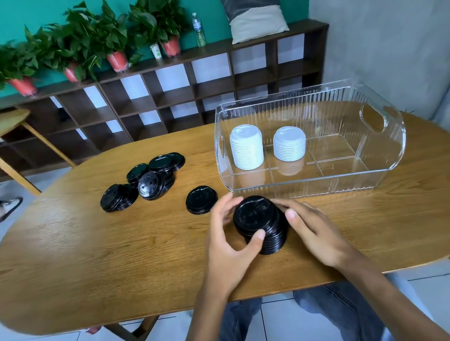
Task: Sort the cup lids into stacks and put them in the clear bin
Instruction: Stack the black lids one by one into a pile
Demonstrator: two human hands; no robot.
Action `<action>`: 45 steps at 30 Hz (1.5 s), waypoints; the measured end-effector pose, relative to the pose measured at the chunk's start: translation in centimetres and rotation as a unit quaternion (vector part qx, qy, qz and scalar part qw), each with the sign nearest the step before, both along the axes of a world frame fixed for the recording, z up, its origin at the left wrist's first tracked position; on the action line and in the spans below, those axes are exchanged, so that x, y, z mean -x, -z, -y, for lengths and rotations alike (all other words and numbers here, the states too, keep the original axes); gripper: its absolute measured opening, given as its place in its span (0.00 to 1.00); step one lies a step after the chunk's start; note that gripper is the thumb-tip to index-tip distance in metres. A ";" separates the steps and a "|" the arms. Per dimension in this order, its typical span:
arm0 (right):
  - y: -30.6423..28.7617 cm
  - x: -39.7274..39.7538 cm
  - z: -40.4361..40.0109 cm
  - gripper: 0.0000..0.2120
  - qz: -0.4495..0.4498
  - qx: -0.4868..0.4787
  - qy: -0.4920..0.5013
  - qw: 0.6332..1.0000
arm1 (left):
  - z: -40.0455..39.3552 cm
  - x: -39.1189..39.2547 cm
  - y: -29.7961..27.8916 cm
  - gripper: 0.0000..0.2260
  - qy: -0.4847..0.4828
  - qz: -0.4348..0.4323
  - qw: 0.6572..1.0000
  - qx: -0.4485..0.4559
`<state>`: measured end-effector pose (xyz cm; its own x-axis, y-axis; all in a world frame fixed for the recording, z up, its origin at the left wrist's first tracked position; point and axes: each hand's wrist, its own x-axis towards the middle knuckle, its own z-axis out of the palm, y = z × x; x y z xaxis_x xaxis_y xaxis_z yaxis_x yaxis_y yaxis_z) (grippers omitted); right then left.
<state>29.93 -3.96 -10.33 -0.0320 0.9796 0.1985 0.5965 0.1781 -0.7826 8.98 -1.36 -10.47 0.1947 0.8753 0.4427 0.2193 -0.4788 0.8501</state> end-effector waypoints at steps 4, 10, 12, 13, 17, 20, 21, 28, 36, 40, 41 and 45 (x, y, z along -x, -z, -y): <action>0.0 0.0 -0.1 0.25 0.016 0.001 0.002 1.000 | -0.3 -0.6 0.7 0.35 0.011 -0.025 1.000 0.010; 0.0 0.0 -0.2 0.22 0.042 -0.007 0.000 0.999 | -0.5 -0.7 0.9 0.35 0.022 -0.035 0.999 0.026; 0.1 0.0 -0.2 0.22 0.042 -0.008 0.000 0.999 | -0.5 -0.7 0.9 0.35 0.021 -0.035 0.999 0.024; 0.1 0.0 -0.2 0.21 0.042 -0.007 -0.001 0.999 | -0.5 -0.7 0.9 0.35 0.021 -0.035 0.999 0.023; 0.0 0.0 -0.2 0.20 0.044 -0.011 -0.002 0.999 | -0.4 -0.7 0.9 0.33 0.009 -0.029 0.999 0.011; 0.0 0.0 -0.1 0.23 0.047 -0.009 0.000 0.999 | -0.4 -0.6 0.9 0.32 -0.014 -0.008 1.000 0.008; 0.0 0.0 -0.1 0.24 0.049 -0.010 -0.001 0.999 | -0.4 -0.6 0.8 0.32 -0.017 0.001 1.000 0.012; 0.1 0.1 -0.2 0.24 0.045 -0.014 0.002 0.999 | -0.2 -0.4 0.7 0.30 0.002 -0.008 1.000 0.026; 0.3 -0.1 -0.3 0.23 0.032 -0.013 0.000 0.999 | -0.2 0.2 0.7 0.25 -0.008 0.055 0.998 0.005; 0.3 0.0 -0.3 0.21 0.019 -0.018 -0.001 1.000 | -0.2 0.2 0.6 0.25 -0.001 0.082 0.997 0.013; 0.3 0.0 -0.3 0.21 0.017 -0.020 0.000 1.000 | -0.2 0.3 0.6 0.24 0.001 0.082 0.996 0.014; 0.4 0.0 -0.4 0.21 0.016 -0.020 0.004 1.000 | -0.1 0.4 0.6 0.25 0.012 0.060 0.998 0.030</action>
<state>29.93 -3.60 -10.71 -0.0314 0.9713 0.2357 0.6229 0.2035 -0.7554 8.61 -1.27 -11.11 0.1648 0.8963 0.4118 0.1038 -0.4309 0.8964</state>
